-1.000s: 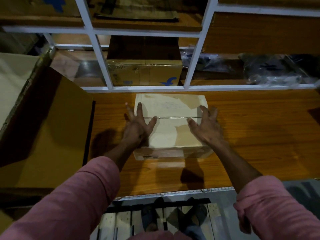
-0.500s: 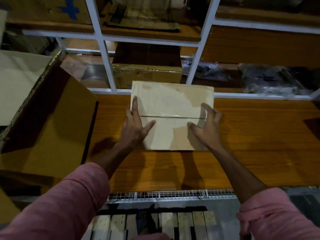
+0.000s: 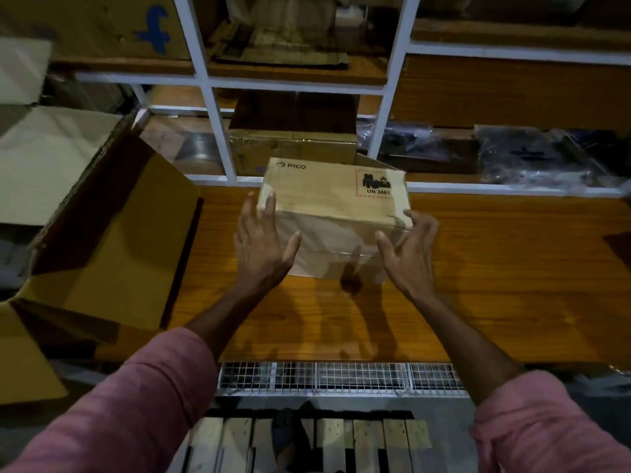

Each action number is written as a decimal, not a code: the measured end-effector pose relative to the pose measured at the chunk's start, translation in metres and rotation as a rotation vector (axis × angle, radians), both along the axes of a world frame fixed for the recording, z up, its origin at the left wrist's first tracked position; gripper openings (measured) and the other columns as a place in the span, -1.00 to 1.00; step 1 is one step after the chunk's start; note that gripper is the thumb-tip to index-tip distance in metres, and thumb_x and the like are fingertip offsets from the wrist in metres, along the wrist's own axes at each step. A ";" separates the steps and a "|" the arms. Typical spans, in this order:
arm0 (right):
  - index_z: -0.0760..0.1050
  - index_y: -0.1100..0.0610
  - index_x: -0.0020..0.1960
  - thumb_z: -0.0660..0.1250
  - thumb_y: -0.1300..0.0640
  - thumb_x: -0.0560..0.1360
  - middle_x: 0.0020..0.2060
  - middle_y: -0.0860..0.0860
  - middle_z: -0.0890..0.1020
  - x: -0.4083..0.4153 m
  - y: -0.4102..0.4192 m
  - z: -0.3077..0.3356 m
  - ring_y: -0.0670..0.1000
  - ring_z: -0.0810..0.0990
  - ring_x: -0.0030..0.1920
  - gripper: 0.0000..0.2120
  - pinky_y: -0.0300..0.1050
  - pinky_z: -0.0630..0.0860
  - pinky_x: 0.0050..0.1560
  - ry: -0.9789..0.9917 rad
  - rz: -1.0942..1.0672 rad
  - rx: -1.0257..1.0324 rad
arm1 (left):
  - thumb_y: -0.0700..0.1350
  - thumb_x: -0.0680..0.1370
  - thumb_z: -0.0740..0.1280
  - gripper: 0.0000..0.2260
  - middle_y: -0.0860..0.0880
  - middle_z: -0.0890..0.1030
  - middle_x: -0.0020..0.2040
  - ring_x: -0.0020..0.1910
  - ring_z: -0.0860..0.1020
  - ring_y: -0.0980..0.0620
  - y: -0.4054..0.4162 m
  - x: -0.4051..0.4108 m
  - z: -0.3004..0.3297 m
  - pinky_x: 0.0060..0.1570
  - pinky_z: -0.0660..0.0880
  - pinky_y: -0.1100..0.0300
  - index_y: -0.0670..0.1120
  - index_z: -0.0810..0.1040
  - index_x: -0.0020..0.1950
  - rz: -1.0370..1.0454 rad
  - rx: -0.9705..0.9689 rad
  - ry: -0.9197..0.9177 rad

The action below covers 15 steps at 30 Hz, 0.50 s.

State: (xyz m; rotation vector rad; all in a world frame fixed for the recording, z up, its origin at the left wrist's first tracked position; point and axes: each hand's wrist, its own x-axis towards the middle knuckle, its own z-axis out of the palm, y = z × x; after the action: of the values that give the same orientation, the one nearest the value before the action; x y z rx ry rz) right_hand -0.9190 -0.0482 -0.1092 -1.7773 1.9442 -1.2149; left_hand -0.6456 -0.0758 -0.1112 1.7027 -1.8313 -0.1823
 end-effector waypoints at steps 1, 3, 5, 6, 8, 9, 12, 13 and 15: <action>0.27 0.03 0.45 0.33 -0.18 0.55 0.45 0.09 0.21 0.002 -0.005 0.007 0.08 0.28 0.41 -0.43 0.02 0.43 0.24 0.071 0.011 -0.004 | 0.27 0.58 0.26 -0.27 -0.19 0.02 0.62 0.58 0.08 -0.29 -0.005 -0.003 0.008 0.41 0.25 -0.35 0.06 0.05 0.64 -0.004 0.016 -0.047; 0.35 0.02 0.47 0.21 -0.22 0.58 0.51 0.06 0.23 0.007 -0.018 0.021 0.15 0.20 0.50 -0.47 0.16 0.31 0.35 0.238 0.051 0.066 | 0.31 0.61 0.15 -0.37 -0.11 0.07 0.64 0.60 0.01 -0.25 -0.016 -0.005 0.021 0.47 0.14 -0.35 0.07 0.15 0.61 -0.055 0.061 -0.174; 0.38 -0.01 0.47 0.10 -0.23 0.63 0.55 0.01 0.25 0.013 -0.028 0.029 0.17 0.07 0.57 -0.50 0.33 0.23 0.43 0.329 0.104 0.193 | 0.33 0.63 0.04 -0.41 -0.07 0.14 0.64 0.62 0.00 -0.21 -0.025 -0.005 0.025 0.49 0.08 -0.38 0.08 0.21 0.59 -0.133 0.149 -0.260; 0.38 -0.01 0.47 0.10 -0.21 0.66 0.55 0.00 0.27 0.015 -0.030 0.030 0.16 0.04 0.59 -0.52 0.37 0.21 0.46 0.330 0.125 0.233 | 0.33 0.64 0.02 -0.43 -0.06 0.17 0.63 0.61 0.02 -0.20 -0.026 -0.005 0.025 0.49 0.07 -0.39 0.09 0.22 0.58 -0.152 0.182 -0.280; 0.40 0.02 0.45 0.16 -0.16 0.66 0.53 0.02 0.32 0.017 -0.030 0.028 0.16 0.07 0.58 -0.56 0.34 0.27 0.46 0.315 0.130 0.225 | 0.31 0.65 0.01 -0.47 -0.07 0.26 0.59 0.57 0.14 -0.21 -0.023 -0.005 0.027 0.46 0.15 -0.39 0.09 0.28 0.54 -0.145 0.158 -0.325; 0.42 0.03 0.42 0.20 -0.13 0.65 0.50 0.03 0.35 0.016 -0.028 0.026 0.16 0.11 0.56 -0.58 0.30 0.33 0.42 0.313 0.115 0.195 | 0.29 0.65 0.02 -0.50 -0.07 0.32 0.55 0.53 0.21 -0.20 -0.020 -0.006 0.028 0.44 0.20 -0.37 0.08 0.32 0.50 -0.134 0.124 -0.348; 0.47 0.05 0.27 0.25 -0.12 0.63 0.36 0.05 0.44 0.015 -0.020 0.024 0.15 0.25 0.41 -0.68 0.14 0.43 0.25 0.283 0.069 0.139 | 0.23 0.66 0.02 -0.54 -0.06 0.49 0.40 0.38 0.39 -0.15 -0.011 -0.007 0.031 0.34 0.34 -0.30 0.01 0.48 0.37 -0.090 0.036 -0.346; 0.48 0.05 0.21 0.25 -0.13 0.62 0.30 0.04 0.46 0.016 -0.017 0.024 0.15 0.27 0.36 -0.71 0.10 0.44 0.20 0.263 0.053 0.121 | 0.21 0.66 0.02 -0.54 -0.07 0.54 0.33 0.31 0.44 -0.14 -0.007 -0.007 0.030 0.30 0.38 -0.25 -0.01 0.51 0.32 -0.070 0.004 -0.337; 0.49 0.04 0.10 0.26 -0.15 0.61 0.21 0.04 0.48 0.020 -0.012 0.023 0.12 0.31 0.27 -0.74 0.10 0.46 0.14 0.250 0.012 0.075 | 0.16 0.66 0.04 -0.60 -0.09 0.59 0.14 0.14 0.49 -0.12 0.001 -0.007 0.025 0.17 0.45 -0.16 -0.05 0.55 0.18 -0.011 -0.077 -0.318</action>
State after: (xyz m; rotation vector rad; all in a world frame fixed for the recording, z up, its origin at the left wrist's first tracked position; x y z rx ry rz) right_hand -0.8990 -0.0599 -0.0859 -1.9788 2.0763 -0.9405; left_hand -0.6524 -0.0743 -0.0857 1.7455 -2.0454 0.1624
